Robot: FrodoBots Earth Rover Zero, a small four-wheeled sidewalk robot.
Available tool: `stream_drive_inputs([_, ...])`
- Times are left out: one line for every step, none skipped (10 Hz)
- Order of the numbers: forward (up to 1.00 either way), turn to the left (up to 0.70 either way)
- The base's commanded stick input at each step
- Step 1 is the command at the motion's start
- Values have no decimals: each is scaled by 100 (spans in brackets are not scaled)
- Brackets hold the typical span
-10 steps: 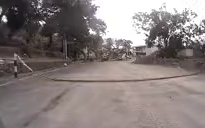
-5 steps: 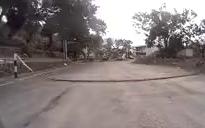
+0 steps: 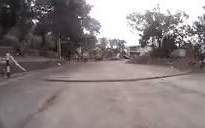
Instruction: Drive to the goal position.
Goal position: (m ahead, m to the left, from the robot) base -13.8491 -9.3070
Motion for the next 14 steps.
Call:
stream_drive_inputs([0, -45])
stream_drive_inputs([0, -45])
stream_drive_inputs([0, -45])
stream_drive_inputs([0, -45])
stream_drive_inputs([0, -45])
stream_drive_inputs([0, -45])
stream_drive_inputs([0, -45])
stream_drive_inputs([0, -45])
stream_drive_inputs([0, -45])
stream_drive_inputs([0, -45])
stream_drive_inputs([0, -45])
stream_drive_inputs([0, -45])
stream_drive_inputs([0, -45])
stream_drive_inputs([0, -45])
